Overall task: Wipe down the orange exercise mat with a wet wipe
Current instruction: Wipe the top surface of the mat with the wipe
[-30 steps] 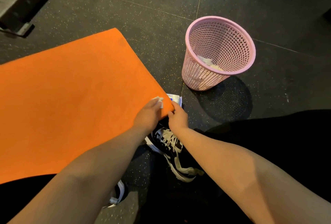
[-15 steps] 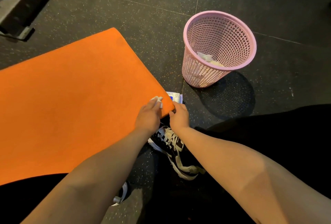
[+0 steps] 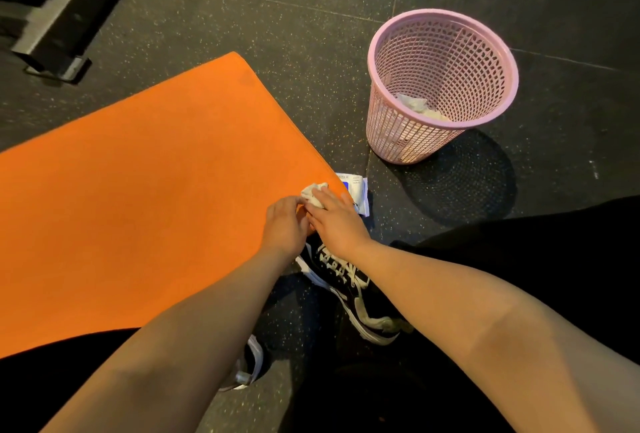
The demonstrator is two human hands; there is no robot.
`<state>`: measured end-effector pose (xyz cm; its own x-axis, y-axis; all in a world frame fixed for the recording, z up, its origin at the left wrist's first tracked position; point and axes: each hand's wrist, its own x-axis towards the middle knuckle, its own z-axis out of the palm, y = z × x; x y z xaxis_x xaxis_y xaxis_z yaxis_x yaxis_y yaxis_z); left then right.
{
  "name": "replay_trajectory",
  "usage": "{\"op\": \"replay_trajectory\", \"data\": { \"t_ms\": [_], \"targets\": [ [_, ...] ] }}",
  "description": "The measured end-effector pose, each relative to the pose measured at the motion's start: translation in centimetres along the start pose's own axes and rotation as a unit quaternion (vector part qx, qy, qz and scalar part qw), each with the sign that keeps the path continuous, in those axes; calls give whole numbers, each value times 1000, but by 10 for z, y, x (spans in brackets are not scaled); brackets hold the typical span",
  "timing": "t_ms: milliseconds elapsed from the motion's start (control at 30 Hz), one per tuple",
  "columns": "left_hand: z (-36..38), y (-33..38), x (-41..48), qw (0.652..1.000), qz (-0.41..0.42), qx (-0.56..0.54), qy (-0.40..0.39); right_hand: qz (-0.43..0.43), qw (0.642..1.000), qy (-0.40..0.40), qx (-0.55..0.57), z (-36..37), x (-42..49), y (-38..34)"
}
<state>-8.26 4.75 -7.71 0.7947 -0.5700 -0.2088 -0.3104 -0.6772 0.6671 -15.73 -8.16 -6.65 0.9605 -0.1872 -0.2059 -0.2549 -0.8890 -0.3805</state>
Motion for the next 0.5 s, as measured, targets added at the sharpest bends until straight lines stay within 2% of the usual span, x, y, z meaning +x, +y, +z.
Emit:
{"op": "replay_trajectory", "data": {
  "t_ms": [167, 233, 300, 400, 433, 500],
  "targets": [
    [-2, -4, -4, 995, -5, 65, -76, 144, 987, 66, 34, -12, -5, 12],
    [0, -7, -9, 992, 12, 97, -82, 129, 988, 58, 58, -7, -9, 4],
    [3, -10, -13, 991, 20, 111, -68, 63, 995, 24, 74, 1, -13, -4],
    [2, -13, -12, 991, 22, 118, -61, 4, 999, -5, 39, -6, -19, 1],
    [1, -12, -12, 990, 21, 122, -62, 18, 999, 10, 28, -10, -17, 7],
    [-3, -9, -12, 990, 16, 128, -63, 102, 994, 38, 33, -17, -13, 14]
  ]
}}
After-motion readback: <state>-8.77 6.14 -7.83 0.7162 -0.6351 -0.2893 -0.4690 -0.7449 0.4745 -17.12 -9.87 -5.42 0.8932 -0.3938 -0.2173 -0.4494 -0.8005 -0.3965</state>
